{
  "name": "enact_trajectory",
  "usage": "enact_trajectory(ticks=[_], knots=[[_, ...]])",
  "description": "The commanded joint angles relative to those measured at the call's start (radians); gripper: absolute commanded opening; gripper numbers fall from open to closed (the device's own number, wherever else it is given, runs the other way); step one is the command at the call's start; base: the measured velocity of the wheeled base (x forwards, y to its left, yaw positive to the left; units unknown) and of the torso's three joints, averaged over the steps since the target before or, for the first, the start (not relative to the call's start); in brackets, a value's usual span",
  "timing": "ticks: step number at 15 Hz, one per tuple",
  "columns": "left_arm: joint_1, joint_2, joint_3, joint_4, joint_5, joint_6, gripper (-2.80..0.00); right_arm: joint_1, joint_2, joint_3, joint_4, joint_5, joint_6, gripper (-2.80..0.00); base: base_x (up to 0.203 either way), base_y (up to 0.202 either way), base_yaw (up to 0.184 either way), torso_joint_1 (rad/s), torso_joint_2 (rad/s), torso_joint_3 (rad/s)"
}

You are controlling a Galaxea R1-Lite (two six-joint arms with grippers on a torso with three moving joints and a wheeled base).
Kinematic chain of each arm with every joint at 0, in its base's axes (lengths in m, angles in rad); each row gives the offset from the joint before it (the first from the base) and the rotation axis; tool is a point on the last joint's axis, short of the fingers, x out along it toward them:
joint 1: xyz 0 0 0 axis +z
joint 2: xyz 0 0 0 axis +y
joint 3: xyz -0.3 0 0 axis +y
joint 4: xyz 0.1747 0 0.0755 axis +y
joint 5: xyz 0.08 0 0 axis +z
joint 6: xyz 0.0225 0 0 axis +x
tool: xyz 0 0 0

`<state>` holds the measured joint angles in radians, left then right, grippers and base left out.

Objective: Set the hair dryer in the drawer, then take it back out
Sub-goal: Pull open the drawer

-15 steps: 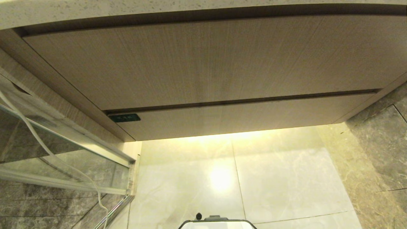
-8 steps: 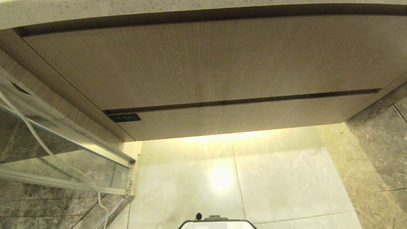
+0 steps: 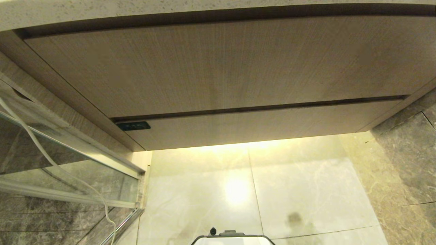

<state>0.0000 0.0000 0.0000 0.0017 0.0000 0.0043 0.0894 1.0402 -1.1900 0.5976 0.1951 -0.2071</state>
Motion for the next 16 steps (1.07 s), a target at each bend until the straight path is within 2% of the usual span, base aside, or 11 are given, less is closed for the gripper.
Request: enact_trajectory(ticks=[1, 2, 4, 5, 7, 9, 11, 12, 13, 15, 16], knots=[[0.0, 0.0, 0.002, 0.0, 0.0, 0.0, -2.8, 0.036, 0.219, -0.009, 0.05, 0.023, -0.245, -2.8, 0.0, 0.0, 0.0, 0.0, 0.0, 0.0], [0.0, 0.0, 0.002, 0.0, 0.0, 0.0, -2.8, 0.057, 0.258, 0.01, 0.057, 0.044, -0.322, 0.0, 0.0, 0.0, 0.0, 0.0, 0.0, 0.0], [0.0, 0.0, 0.001, 0.0, 0.0, 0.0, -2.8, 0.066, 0.322, 0.029, 0.07, 0.063, -0.389, 0.0, 0.0, 0.0, 0.0, 0.0, 0.0, 0.0], [0.0, 0.0, 0.0, 0.0, 0.0, 0.0, -2.8, 0.064, 0.375, 0.033, 0.066, 0.057, -0.449, 0.0, 0.0, 0.0, 0.0, 0.0, 0.0, 0.0], [0.0, 0.0, 0.002, 0.0, 0.0, 0.0, -2.8, 0.045, 0.475, 0.03, 0.016, 0.04, -0.622, 0.0, 0.0, 0.0, 0.0, 0.0, 0.0, 0.0], [0.0, 0.0, 0.002, 0.0, 0.0, 0.0, -2.8, 0.019, 0.548, 0.045, -0.134, 0.034, -0.842, 0.0, 0.0, 0.0, 0.0, 0.0, 0.0, 0.0], [0.0, 0.0, 0.0, 0.0, 0.0, 0.0, -2.8, -0.037, 0.589, 0.104, -0.362, 0.039, -1.087, 0.0, 0.0, 0.0, 0.0, 0.0, 0.0, 0.0], [0.0, 0.0, 0.001, 0.0, 0.0, 0.0, -2.8, -0.064, 0.612, 0.136, -0.437, 0.046, -1.156, 0.0, 0.0, 0.0, 0.0, 0.0, 0.0, 0.0], [0.0, 0.0, 0.002, 0.0, 0.0, 0.0, -2.8, -0.075, 0.637, 0.161, -0.54, 0.091, -1.185, 0.0, 0.0, 0.0, 0.0, 0.0, 0.0, 0.0], [0.0, 0.0, 0.002, 0.0, 0.0, 0.0, -2.8, -0.091, 0.704, 0.202, -0.796, 0.295, -1.216, 0.0, 0.0, 0.0, 0.0, 0.0, 0.0, 0.0], [0.0, 0.0, 0.0, 0.0, 0.0, 0.0, -2.8, -0.096, 0.727, 0.22, -0.884, 0.356, -1.229, 0.0, 0.0, 0.0, 0.0, 0.0, 0.0, 0.0]])
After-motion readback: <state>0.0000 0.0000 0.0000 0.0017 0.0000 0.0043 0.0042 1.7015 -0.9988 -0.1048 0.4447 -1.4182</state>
